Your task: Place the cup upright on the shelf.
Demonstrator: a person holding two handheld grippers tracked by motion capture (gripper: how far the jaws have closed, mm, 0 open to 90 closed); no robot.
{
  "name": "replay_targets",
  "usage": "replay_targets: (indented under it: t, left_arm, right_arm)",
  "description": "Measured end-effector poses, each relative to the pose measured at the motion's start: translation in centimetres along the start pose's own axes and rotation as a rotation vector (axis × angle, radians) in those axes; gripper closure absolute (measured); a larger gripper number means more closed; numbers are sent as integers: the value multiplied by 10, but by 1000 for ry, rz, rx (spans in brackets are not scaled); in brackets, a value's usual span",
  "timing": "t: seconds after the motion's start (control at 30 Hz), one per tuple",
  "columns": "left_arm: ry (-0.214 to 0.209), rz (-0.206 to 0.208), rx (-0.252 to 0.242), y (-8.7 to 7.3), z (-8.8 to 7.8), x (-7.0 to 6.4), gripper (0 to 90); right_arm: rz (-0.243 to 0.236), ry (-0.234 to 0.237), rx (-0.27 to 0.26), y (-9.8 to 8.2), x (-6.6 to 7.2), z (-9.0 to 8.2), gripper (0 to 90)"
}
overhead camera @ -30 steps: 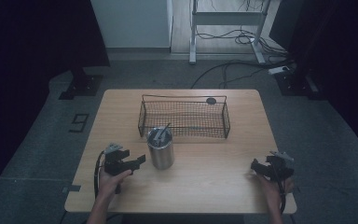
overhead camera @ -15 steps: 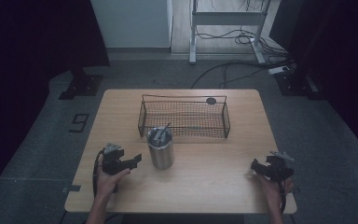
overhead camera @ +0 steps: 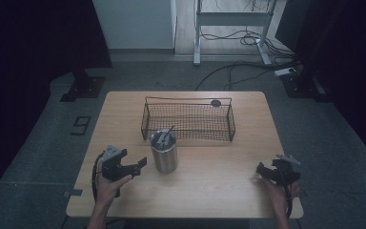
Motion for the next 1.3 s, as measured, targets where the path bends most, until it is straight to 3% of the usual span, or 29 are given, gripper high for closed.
replay_targets:
  t: [0.17, 0.5, 0.7, 0.9, 1.1, 1.3]
  left_arm:
    - [-58, 7, -10, 3, -3, -8, 35]
    - [-105, 32, 8, 5, 3, -23, 26]
    - [-151, 68, 29, 6, 10, -34, 12]
    - [-141, 70, 32, 6, 17, -38, 12]
    - [-137, 104, 51, 10, 27, -47, 4]
    - [-96, 127, 55, 16, 39, -48, 5]
  right_arm:
    - [-1, 0, 0, 0, 0, 0, 16]
    - [-1, 1, -1, 0, 0, 0, 16]
    - [-1, 0, 0, 0, 0, 0, 16]
    - [0, 1, 0, 0, 0, 0, 16]
    - [0, 1, -1, 0, 0, 0, 16]
    - [0, 1, -1, 0, 0, 0, 17]
Point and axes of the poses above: each handheld gripper's, and its own axes: z roughly forward along the jaws, y roughly out of its top, x roughly to its left, the point moved 1 cm from there along z, roughly forward along the jaws, and after that the axes turned 4 degrees about -y, right-handed, at the moved point
